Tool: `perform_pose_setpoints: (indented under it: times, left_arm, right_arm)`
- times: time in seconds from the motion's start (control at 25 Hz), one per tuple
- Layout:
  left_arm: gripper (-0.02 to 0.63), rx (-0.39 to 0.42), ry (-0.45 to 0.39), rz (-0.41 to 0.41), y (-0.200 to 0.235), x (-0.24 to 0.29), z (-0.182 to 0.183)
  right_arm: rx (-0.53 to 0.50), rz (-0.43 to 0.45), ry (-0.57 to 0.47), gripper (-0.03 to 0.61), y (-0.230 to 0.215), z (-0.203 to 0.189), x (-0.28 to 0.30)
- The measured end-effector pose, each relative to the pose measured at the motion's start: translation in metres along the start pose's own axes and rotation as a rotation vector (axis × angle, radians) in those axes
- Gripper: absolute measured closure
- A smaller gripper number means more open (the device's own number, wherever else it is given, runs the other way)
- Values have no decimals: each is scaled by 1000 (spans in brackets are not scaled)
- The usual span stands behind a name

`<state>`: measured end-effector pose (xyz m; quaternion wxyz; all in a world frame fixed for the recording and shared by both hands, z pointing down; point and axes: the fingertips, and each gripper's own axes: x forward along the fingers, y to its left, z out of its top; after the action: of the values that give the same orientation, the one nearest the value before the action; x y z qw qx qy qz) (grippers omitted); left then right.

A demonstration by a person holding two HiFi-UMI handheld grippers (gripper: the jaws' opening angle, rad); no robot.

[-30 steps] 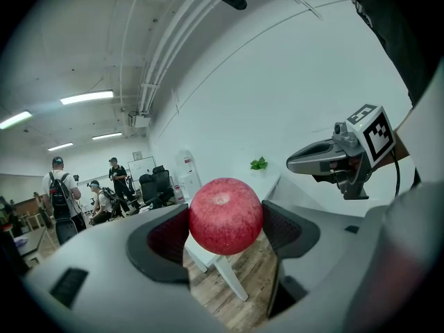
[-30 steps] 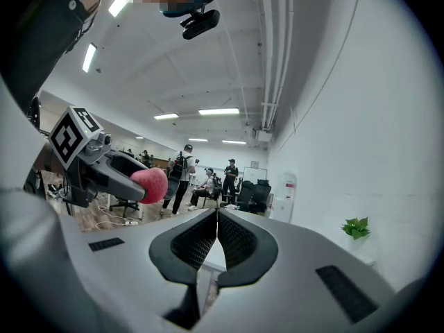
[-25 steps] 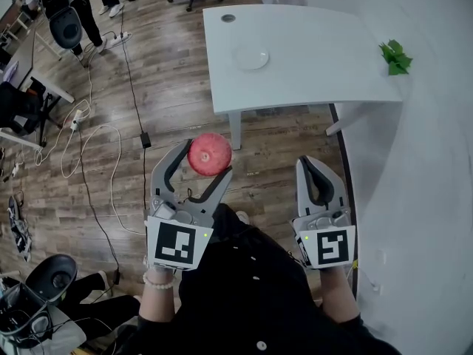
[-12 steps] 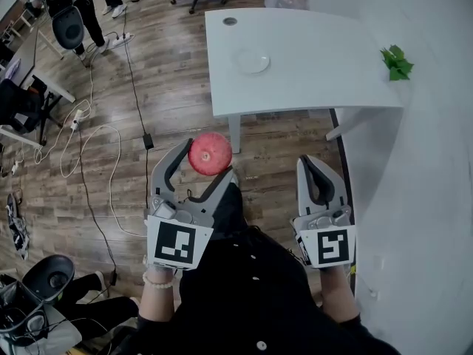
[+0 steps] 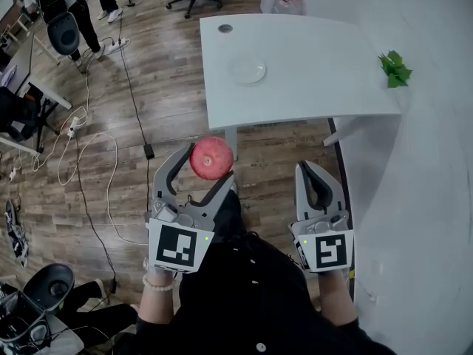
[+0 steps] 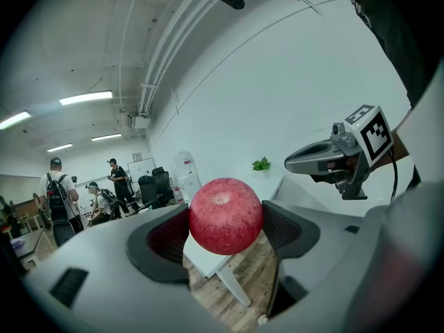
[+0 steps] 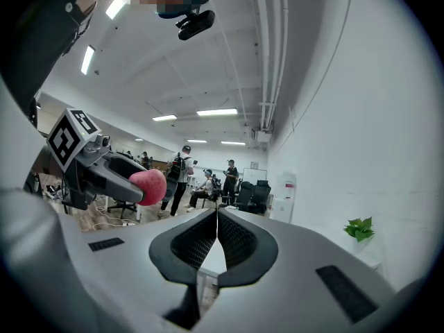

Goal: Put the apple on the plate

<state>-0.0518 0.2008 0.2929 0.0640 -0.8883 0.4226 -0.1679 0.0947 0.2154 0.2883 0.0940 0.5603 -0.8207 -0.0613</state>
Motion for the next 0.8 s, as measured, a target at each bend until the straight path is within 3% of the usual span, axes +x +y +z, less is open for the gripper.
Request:
perform_pose_setpoints:
  times: [0.8]
  left_arm:
    - [270,-2,6,-45,62,83,1]
  right_arm:
    - [13,-15,22,537,-33,-1,98]
